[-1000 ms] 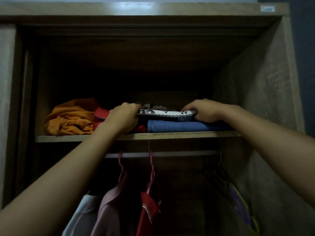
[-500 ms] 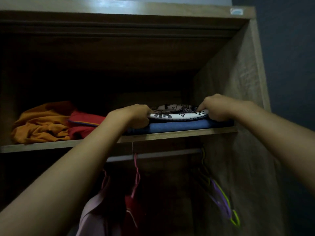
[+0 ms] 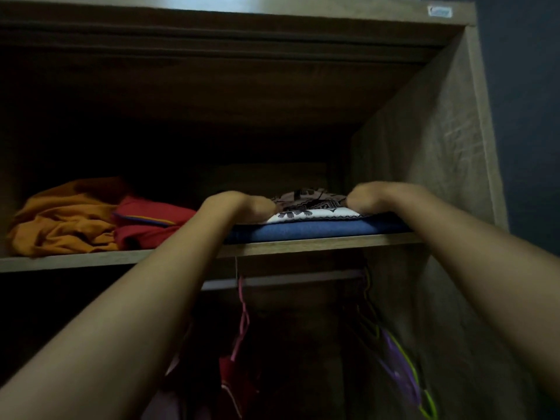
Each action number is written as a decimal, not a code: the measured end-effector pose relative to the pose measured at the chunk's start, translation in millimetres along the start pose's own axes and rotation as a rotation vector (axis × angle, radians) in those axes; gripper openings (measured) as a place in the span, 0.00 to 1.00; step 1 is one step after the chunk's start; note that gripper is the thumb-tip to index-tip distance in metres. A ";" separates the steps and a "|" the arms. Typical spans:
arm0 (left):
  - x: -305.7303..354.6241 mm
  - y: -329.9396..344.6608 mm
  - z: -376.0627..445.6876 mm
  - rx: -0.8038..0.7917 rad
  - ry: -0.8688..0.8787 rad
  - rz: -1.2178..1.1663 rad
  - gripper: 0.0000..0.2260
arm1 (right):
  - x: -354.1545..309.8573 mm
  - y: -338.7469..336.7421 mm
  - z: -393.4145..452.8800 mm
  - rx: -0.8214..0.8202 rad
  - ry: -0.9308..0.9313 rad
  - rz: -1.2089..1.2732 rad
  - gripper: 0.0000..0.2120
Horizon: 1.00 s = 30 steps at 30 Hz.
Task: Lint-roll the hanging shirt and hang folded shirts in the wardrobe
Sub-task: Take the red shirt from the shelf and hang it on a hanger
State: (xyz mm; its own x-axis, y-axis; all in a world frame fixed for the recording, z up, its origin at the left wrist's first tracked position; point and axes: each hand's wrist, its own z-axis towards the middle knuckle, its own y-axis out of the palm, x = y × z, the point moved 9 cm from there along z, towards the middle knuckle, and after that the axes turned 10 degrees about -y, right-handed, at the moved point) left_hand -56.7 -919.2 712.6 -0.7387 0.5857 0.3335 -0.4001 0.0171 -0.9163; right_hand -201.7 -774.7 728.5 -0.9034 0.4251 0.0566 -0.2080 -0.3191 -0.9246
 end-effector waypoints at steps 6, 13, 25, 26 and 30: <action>9.4 -0.1 -10.9 0.035 0.095 -0.042 0.13 | 8.1 -1.7 9.2 0.065 -0.002 0.007 0.17; 11.8 -0.9 -27.2 0.025 0.159 -0.024 0.17 | 18.3 16.2 29.1 -0.017 0.016 0.046 0.15; -139.3 -127.2 -79.8 0.630 0.004 0.089 0.20 | -191.7 -54.2 -37.5 0.387 -0.510 0.365 0.34; -163.0 -129.8 -78.3 0.621 -0.054 0.132 0.21 | -210.3 -50.5 -25.8 0.352 -0.545 0.372 0.35; -217.0 -106.9 -76.5 0.473 -0.191 0.179 0.25 | -267.1 -24.0 4.1 0.189 -0.593 0.341 0.43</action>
State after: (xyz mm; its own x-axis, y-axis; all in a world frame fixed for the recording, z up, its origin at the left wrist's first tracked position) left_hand 187.9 -986.2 721.2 -0.8855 0.3876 0.2563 -0.4272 -0.4619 -0.7773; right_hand 43.0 -884.1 737.2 -0.9704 -0.2406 0.0213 0.1095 -0.5165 -0.8493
